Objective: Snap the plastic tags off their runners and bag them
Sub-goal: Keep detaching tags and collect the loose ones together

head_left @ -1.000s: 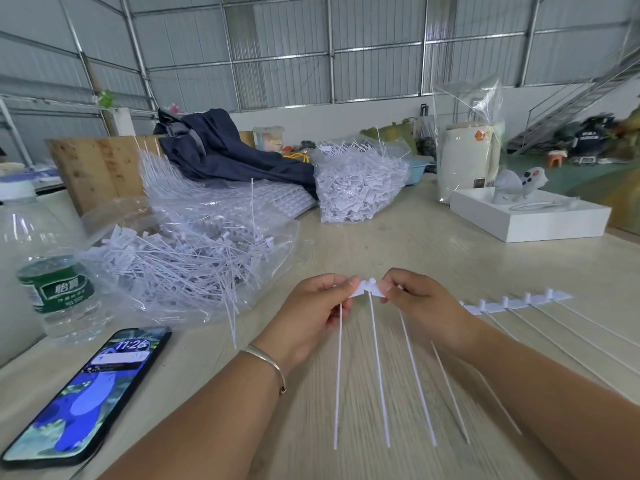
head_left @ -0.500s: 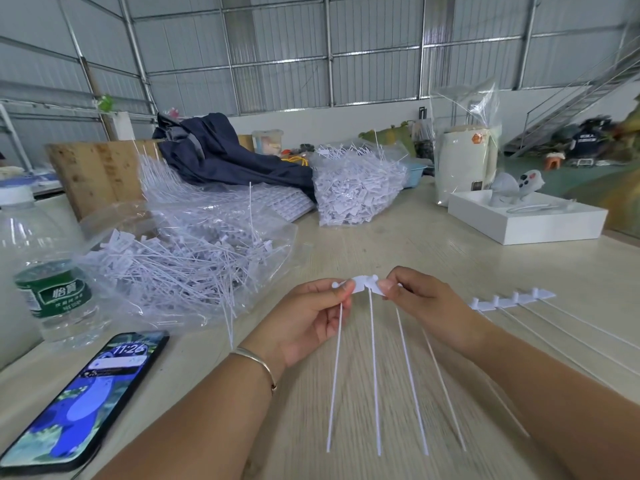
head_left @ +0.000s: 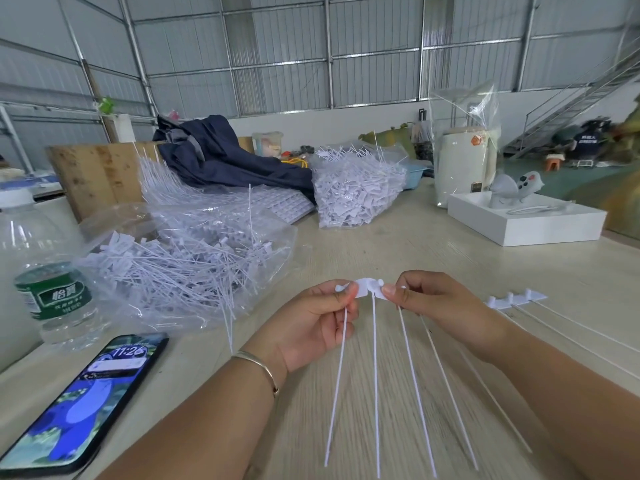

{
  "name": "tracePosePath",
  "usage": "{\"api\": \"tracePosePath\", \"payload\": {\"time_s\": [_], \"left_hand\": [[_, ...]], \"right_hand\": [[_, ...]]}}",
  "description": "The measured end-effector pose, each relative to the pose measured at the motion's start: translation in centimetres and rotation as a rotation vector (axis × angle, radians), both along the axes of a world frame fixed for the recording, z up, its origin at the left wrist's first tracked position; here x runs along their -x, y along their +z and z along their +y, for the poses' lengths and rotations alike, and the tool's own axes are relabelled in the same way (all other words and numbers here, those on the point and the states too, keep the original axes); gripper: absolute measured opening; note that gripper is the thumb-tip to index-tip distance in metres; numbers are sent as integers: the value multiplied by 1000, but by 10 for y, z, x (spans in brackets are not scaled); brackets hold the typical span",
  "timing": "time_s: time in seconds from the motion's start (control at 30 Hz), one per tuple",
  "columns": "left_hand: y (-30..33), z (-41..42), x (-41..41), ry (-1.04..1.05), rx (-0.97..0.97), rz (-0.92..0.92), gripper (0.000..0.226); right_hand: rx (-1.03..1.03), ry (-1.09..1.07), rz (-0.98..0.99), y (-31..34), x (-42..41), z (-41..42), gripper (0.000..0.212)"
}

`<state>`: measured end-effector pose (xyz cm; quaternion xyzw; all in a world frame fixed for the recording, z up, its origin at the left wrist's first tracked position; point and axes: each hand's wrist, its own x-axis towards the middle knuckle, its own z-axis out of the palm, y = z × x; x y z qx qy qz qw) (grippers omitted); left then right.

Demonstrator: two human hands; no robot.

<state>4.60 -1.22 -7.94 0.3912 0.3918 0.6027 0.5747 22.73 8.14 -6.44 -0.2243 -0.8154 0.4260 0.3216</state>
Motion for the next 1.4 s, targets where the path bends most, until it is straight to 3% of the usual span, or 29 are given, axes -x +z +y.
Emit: {"api": "tracePosePath", "payload": {"time_s": [0.17, 0.37, 0.5, 0.73, 0.9, 1.13, 1.4], "left_hand": [[-3, 0, 4, -42, -2, 14, 28], [0, 1, 3, 94, 60, -27, 7], [4, 0, -2, 190, 64, -103, 14], [1, 0, -2, 258, 112, 25, 17], [14, 7, 4, 257, 197, 321, 26], [49, 3, 5, 265, 262, 879, 30], [21, 14, -9, 449, 190, 1052, 56]], "right_hand": [[-30, 4, -9, -2, 1, 2, 53], [-136, -94, 23, -12, 11, 5, 48], [-191, -141, -1, -20, 19, 6, 45], [-225, -117, -60, -33, 23, 14, 46], [-218, -139, -41, -34, 22, 23, 47], [-190, -145, -49, -35, 19, 30, 45], [-125, -128, 35, -28, 16, 28, 43]]}}
